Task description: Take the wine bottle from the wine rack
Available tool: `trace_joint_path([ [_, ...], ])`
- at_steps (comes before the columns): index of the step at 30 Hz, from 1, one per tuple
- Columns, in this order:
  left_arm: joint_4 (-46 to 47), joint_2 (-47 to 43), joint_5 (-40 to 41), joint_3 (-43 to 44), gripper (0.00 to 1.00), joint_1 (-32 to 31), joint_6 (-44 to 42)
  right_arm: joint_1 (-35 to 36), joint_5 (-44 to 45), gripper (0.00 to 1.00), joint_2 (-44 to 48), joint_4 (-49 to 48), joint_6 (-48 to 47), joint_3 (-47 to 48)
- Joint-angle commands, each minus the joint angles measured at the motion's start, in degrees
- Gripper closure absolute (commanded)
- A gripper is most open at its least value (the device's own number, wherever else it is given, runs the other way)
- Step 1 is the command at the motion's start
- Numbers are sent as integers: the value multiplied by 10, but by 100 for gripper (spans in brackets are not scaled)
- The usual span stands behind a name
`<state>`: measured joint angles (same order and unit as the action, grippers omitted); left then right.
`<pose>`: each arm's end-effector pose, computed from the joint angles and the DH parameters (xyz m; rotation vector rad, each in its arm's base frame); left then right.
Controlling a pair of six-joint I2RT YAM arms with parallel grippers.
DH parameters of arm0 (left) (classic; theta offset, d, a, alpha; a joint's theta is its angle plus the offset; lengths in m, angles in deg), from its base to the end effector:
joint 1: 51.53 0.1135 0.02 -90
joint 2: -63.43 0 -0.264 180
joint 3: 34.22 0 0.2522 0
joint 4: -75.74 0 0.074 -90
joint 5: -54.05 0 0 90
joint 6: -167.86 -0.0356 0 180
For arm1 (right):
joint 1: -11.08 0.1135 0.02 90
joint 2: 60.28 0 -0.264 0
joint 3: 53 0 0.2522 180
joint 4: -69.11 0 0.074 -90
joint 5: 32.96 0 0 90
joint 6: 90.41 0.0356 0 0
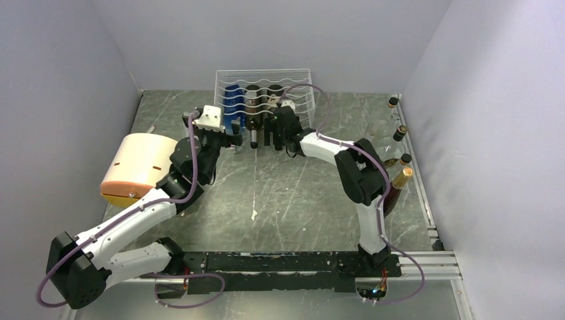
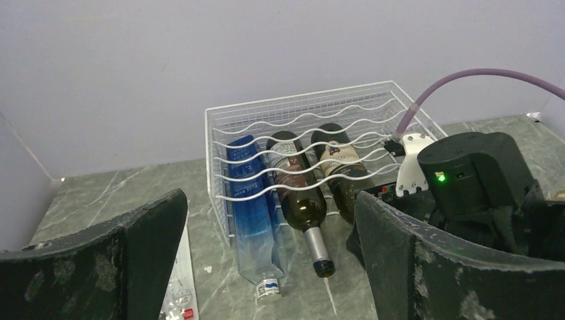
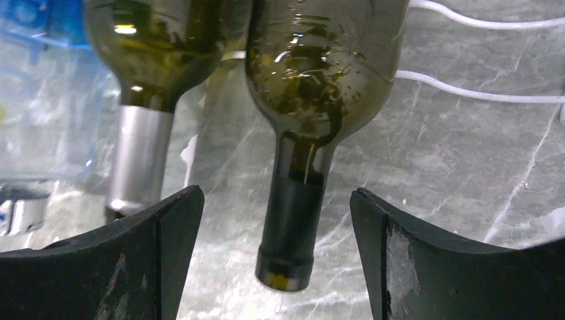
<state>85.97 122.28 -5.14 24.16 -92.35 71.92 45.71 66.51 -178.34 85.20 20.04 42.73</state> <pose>0.1926 -0.1422 0.3551 0.1310 1.4198 -0.1258 0.3843 0.2583 0.1828 -0.1884 2.2443 0.3375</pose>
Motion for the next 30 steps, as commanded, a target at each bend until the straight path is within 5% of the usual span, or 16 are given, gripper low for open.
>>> trace_joint_path([
  [1,2,6,-12,9,1,11,12,0,48,16,-34,-60,34,5],
  [5,-5,13,-18,12,1,17,22,0,58,25,-59,-76,38,15],
  [10,-7,17,-19,11,2,21,24,0,65,52,-66,-86,52,9],
  [16,-6,19,-30,11,2,21,30,7,54,72,-10,-119,60,-65],
  [23,-8,30,-46,12,1,23,36,34,74,78,119,-125,75,-188],
  [30,1,45,-123,11,2,23,36,44,57,90,254,-27,85,-271],
])
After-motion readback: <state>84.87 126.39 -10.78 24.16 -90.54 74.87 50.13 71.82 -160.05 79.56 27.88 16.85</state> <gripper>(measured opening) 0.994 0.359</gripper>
